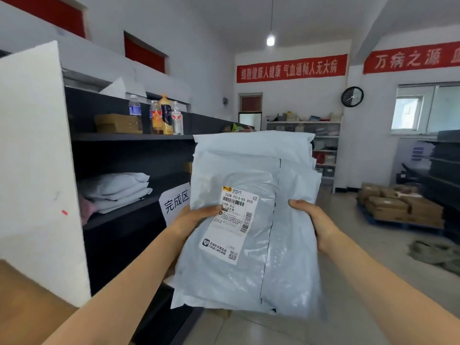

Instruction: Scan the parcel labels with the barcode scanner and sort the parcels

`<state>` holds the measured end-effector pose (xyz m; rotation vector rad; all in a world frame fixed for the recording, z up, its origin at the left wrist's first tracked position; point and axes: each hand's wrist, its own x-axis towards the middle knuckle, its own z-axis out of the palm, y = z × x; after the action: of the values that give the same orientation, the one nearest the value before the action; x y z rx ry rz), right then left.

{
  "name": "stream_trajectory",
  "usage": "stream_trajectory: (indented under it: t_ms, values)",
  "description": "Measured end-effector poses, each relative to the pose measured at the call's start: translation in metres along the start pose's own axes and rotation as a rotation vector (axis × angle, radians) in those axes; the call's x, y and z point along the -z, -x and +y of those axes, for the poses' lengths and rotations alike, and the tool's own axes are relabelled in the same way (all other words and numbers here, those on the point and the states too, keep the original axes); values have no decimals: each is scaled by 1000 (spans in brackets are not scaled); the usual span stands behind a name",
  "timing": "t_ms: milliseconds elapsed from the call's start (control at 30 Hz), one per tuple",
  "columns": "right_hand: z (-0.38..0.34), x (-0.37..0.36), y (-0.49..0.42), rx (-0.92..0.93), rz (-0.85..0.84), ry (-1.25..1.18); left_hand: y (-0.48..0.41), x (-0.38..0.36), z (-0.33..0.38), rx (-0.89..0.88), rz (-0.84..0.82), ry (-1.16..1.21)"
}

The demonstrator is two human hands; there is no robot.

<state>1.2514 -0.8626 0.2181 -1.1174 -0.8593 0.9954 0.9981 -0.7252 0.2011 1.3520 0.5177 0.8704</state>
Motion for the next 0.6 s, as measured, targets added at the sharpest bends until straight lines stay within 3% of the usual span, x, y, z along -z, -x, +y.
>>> stream_trajectory:
  t_ms: [333,600]
  values:
    - [-16,54,-245,-102,-343,27,-148,-20,-21,-38,345,25]
    - [36,7,-414,-170,-479,-24,-233,38,-25,-19,593,-51]
